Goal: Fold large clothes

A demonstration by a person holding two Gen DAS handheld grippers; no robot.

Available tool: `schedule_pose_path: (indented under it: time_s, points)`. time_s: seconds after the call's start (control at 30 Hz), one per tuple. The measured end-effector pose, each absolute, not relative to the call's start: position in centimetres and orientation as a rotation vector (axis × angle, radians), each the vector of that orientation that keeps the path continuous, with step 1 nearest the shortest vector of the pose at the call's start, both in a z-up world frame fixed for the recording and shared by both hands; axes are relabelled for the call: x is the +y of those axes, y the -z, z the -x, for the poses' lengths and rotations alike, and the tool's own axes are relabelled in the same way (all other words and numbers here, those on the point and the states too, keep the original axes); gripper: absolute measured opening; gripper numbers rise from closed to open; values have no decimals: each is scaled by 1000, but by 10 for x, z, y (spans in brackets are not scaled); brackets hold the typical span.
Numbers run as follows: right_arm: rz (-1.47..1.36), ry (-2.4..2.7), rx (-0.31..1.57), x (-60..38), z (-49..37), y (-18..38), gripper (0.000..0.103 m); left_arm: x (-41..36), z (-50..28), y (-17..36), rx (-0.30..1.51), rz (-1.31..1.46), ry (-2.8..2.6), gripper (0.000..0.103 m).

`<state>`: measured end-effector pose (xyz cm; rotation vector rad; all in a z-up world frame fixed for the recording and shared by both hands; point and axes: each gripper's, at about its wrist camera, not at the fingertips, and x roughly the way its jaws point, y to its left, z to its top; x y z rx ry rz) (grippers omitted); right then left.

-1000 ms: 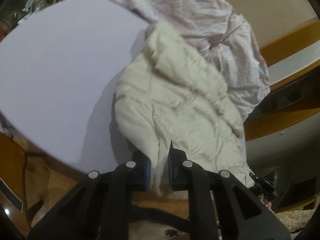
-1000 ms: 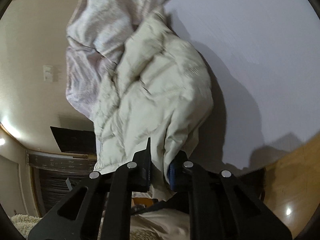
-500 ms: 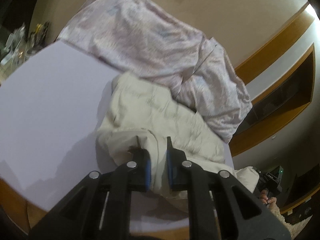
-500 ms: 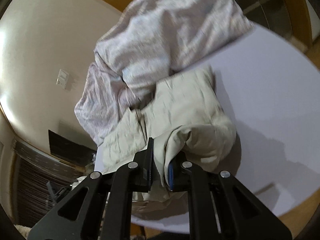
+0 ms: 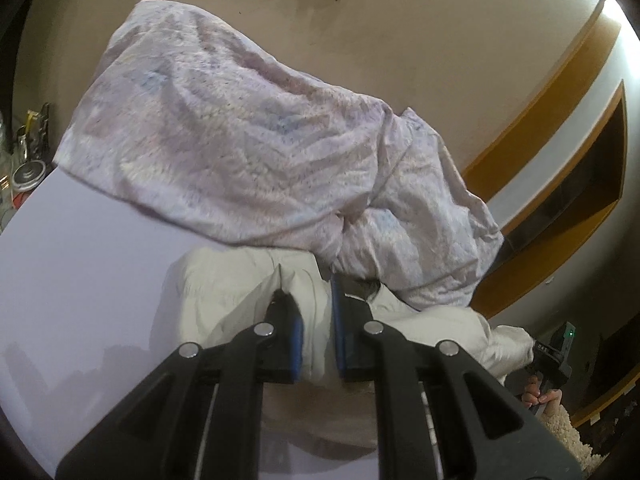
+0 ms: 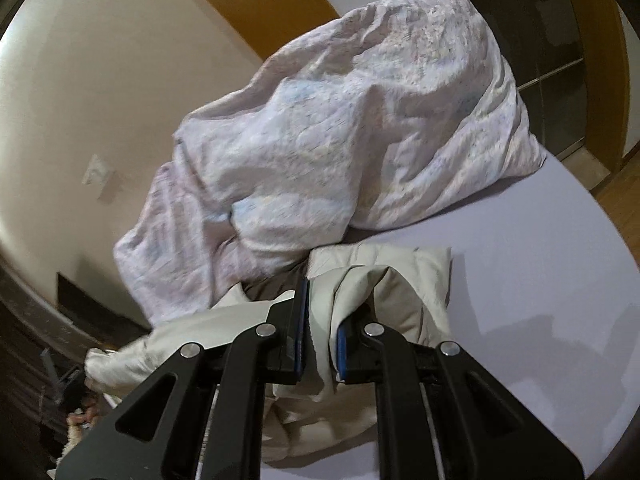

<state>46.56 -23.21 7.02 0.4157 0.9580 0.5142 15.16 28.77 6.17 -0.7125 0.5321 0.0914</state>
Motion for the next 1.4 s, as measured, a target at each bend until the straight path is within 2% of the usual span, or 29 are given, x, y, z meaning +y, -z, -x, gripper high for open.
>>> schedule_pose_path:
  time_s: [0.4,0.8,1.0,1.07,1.1,1.17,1.2,1.23,1.27,1.33,1.4]
  points:
    - [-204,-288,1007,-160,-544,-15,12,325,-265,-6,658,715,-213,12]
    - [-318,-155,1133,-150,-576,44,13,339,-303,47,738,712,-280,16]
    - [-440,-144,1211,-162,-583,54,27,339,-317,59,780,718,-300,23]
    - [-476,-149,1197,-171,-581,44,40,339,-320,59,791,722,-291,32]
    - [-488,-149,1180,-176,-580,37,43,339,-321,58,795,721,-286,35]
    - [-506,-137,1113,-185,-572,18,60,338,-323,54,796,717,-275,51]
    - [-511,-140,1091,-187,-570,12,63,337,-324,49,792,711,-266,56]
    - [-520,-168,1071,-187,-565,5,63,336,-325,45,783,709,-264,67]
    - [-517,-209,1084,-182,-562,3,63,335,-324,38,765,696,-273,84]
    - [-481,-280,1137,-166,-555,6,63,331,-321,23,723,654,-287,91]
    - [-438,-361,1198,-141,-545,14,61,326,-321,13,720,624,-272,91]
